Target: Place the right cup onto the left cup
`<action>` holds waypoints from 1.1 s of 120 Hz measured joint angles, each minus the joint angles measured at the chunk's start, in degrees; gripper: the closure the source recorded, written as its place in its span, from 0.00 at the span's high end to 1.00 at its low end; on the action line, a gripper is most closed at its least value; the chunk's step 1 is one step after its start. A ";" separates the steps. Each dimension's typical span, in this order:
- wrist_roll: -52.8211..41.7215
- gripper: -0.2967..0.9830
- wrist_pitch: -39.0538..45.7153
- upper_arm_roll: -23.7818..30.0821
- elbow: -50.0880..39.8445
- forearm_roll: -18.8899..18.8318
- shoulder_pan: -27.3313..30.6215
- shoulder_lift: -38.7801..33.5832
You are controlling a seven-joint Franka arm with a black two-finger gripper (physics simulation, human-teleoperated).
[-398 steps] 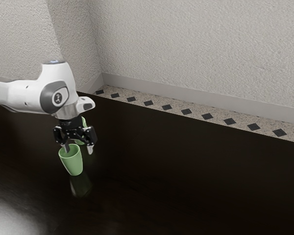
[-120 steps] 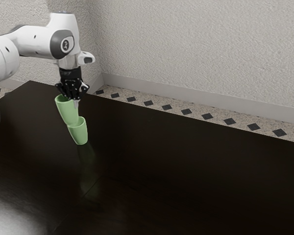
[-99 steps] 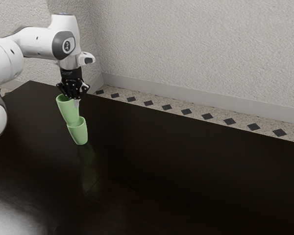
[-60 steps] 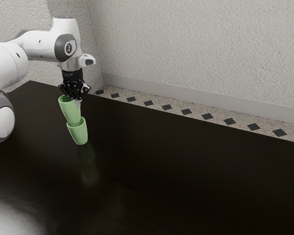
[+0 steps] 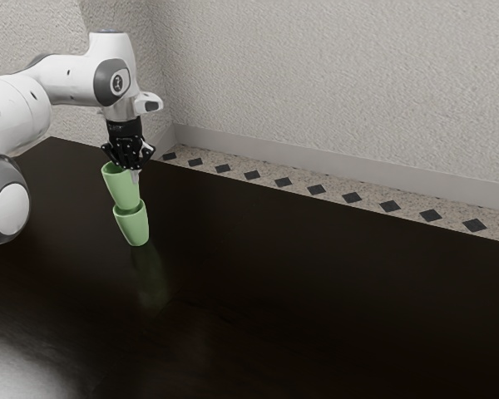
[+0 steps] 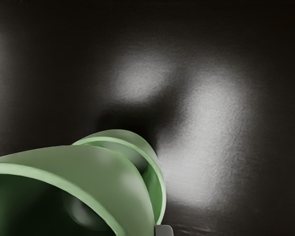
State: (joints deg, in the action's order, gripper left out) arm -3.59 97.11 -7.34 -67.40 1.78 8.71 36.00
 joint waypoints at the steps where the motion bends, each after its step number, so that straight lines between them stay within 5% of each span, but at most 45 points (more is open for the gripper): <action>1: -0.02 0.17 0.01 0.00 -0.02 0.03 0.00 0.06; 32: -0.55 0.17 0.19 -0.12 -1.27 1.42 0.05 0.44; 54: -0.68 0.48 0.39 -0.12 -2.62 2.44 -0.04 -1.12; 84: -0.99 0.68 0.54 -0.05 -13.20 2.60 -3.98 -14.25; 132: -2.05 0.75 0.87 0.43 -30.12 -4.07 -9.46 -34.24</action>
State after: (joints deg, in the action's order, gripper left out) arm -5.64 97.98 -6.91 -97.51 -2.29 -0.75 1.76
